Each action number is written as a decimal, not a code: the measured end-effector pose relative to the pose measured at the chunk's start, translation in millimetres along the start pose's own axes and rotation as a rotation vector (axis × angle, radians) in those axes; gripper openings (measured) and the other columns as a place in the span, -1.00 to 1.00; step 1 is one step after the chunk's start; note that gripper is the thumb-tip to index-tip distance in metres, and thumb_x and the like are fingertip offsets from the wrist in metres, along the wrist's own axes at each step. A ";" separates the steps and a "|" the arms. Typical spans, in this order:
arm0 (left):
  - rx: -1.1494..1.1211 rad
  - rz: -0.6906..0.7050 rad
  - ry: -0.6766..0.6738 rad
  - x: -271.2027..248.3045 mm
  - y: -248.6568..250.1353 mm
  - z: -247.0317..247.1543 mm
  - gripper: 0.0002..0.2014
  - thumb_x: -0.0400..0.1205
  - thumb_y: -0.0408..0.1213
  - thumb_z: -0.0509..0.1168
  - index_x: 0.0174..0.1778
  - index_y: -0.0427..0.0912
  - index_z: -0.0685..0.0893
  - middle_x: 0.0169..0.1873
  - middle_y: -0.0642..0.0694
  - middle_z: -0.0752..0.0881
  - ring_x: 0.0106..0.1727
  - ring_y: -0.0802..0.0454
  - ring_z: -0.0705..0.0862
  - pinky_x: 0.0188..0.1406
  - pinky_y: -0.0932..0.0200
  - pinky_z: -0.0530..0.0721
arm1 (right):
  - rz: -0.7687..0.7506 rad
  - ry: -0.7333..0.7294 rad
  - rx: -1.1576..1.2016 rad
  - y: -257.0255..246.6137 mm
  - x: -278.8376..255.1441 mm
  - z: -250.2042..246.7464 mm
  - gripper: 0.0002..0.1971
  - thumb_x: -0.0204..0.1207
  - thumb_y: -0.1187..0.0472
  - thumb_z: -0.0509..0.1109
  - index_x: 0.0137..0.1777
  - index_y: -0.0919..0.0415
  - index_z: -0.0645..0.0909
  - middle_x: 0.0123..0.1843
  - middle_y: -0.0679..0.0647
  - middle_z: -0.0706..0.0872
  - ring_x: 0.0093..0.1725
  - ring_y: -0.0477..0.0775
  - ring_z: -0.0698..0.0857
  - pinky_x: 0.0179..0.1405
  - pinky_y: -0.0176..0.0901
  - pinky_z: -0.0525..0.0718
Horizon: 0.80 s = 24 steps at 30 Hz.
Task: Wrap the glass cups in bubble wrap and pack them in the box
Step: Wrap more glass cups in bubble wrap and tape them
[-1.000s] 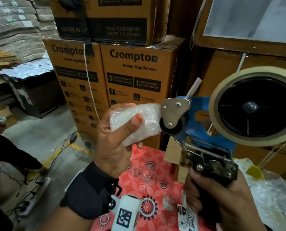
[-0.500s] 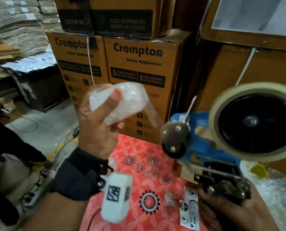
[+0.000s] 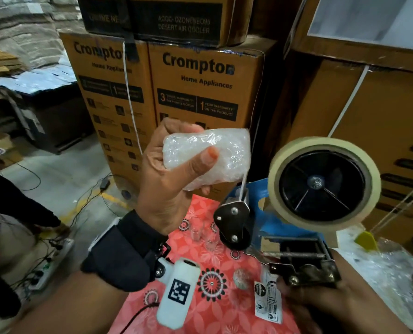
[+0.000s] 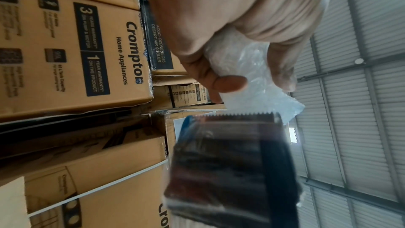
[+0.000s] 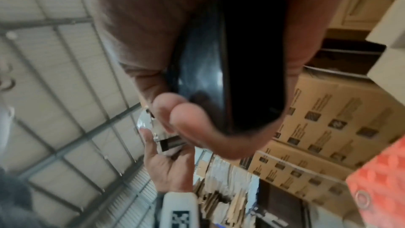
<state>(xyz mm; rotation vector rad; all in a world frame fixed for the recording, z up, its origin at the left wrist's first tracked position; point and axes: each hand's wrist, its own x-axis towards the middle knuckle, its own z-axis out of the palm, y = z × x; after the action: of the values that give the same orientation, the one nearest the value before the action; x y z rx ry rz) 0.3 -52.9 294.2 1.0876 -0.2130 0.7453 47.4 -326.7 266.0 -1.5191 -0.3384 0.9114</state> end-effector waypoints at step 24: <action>-0.213 -0.381 0.106 -13.6 -15.0 -61.4 -0.63 0.74 -0.33 0.25 0.49 -0.17 0.57 0.52 -0.33 0.67 0.48 -0.43 0.69 0.10 -0.12 0.84 | 0.515 -0.279 0.357 187.9 114.2 -26.1 -0.64 0.47 0.09 0.68 -0.16 0.24 0.53 -0.37 0.16 0.31 -0.60 0.04 0.38 -0.58 -0.26 0.27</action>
<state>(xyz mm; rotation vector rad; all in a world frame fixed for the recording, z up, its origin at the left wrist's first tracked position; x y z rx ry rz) -12.0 -9.9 247.6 0.8504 0.0079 0.4248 83.3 -301.9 48.9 -1.1617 0.0295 1.5098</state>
